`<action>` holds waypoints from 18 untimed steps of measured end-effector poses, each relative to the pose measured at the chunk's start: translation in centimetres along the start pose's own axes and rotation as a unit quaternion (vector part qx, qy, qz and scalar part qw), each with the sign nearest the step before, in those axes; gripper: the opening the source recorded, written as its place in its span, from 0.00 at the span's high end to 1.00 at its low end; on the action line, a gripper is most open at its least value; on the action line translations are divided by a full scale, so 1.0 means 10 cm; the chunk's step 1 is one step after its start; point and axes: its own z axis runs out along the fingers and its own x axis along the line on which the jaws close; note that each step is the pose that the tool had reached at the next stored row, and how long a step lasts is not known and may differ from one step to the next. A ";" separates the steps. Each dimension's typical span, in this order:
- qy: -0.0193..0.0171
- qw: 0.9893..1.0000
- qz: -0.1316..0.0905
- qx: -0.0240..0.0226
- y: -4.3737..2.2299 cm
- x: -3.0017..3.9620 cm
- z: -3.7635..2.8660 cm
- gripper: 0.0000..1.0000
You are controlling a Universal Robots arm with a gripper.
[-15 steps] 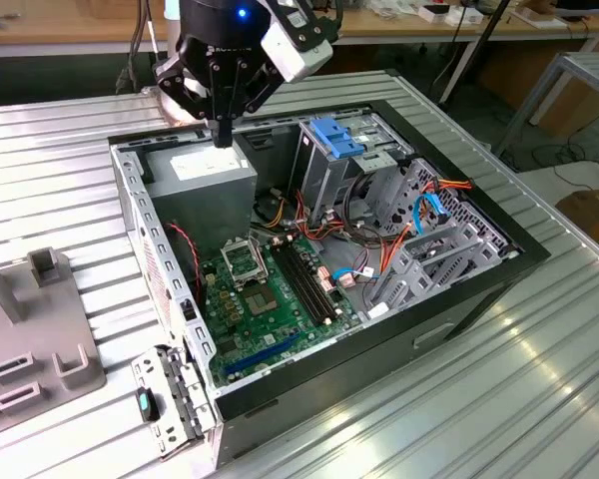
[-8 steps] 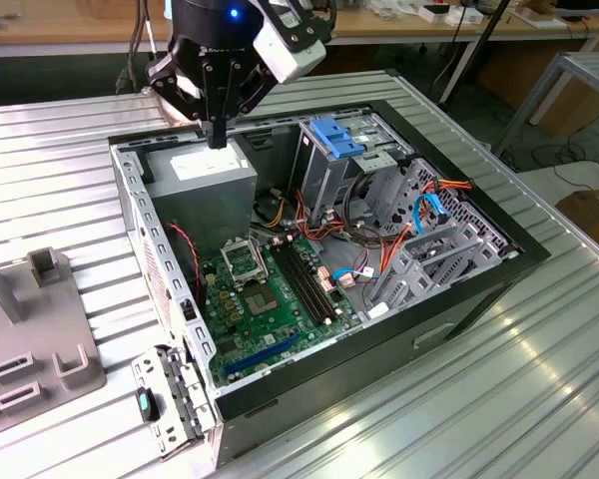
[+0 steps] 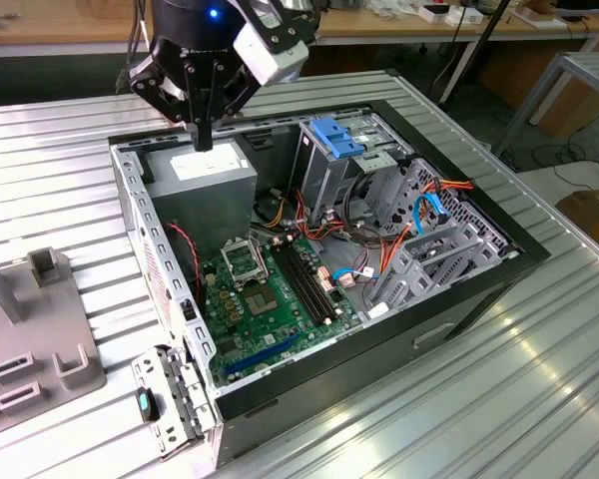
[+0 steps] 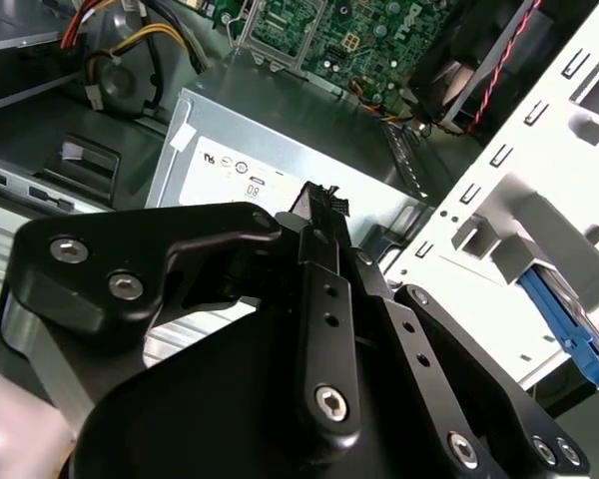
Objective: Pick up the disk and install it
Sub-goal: 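Reach for the disk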
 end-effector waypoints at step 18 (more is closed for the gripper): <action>0.000 1.000 0.000 0.000 -0.025 0.335 -0.009 0.89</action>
